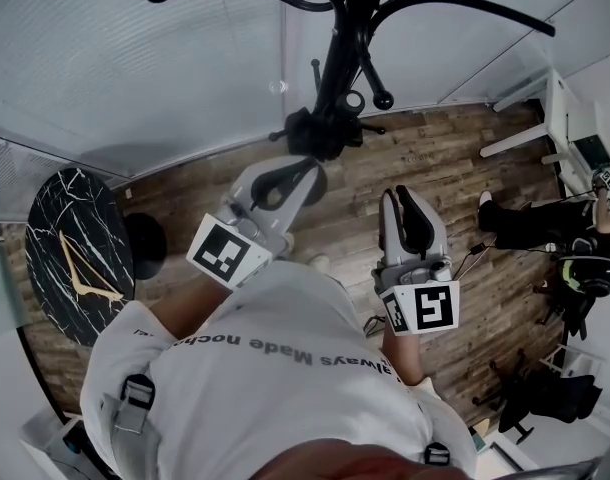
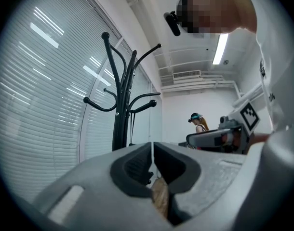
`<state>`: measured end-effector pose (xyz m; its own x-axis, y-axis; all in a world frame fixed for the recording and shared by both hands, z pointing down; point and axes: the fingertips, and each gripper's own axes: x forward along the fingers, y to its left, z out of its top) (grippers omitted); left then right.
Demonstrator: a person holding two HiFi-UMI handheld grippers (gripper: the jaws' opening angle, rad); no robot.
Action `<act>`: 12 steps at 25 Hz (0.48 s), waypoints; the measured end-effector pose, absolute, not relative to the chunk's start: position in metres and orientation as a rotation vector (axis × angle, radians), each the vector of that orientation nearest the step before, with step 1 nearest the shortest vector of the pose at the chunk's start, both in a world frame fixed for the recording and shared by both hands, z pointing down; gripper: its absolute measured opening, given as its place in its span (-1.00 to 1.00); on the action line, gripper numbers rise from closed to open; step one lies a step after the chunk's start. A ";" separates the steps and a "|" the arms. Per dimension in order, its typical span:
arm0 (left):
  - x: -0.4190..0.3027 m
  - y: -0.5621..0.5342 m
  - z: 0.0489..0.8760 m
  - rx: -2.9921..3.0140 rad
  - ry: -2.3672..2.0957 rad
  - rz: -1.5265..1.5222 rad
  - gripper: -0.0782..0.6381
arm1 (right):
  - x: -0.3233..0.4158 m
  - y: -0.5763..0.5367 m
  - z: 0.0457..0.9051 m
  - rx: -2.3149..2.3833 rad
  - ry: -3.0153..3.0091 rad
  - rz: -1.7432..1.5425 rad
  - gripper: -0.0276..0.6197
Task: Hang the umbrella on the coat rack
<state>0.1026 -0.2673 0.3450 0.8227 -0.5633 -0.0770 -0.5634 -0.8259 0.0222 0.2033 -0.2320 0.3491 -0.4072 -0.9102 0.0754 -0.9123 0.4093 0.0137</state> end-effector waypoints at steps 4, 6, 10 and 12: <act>0.100 -0.264 0.342 -2.989 0.923 0.135 -0.73 | 0.200 -0.230 0.346 1.669 -2.580 0.040 -0.73; 0.099 -0.265 0.340 -2.985 0.924 0.137 -0.73 | 0.200 -0.230 0.345 1.671 -2.580 0.036 -0.73; 0.098 -0.266 0.338 -2.985 0.923 0.142 -0.73 | 0.201 -0.231 0.343 1.673 -2.580 0.032 -0.73; 0.098 -0.267 0.337 -2.985 0.921 0.141 -0.73 | 0.201 -0.232 0.343 1.674 -2.580 0.035 -0.73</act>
<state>0.0977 -0.2672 0.3367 0.8222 -0.5619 -0.0906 -0.5632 -0.8262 0.0125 0.2012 -0.2323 0.3428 -0.4063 -0.9112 0.0678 -0.9127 0.4082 0.0168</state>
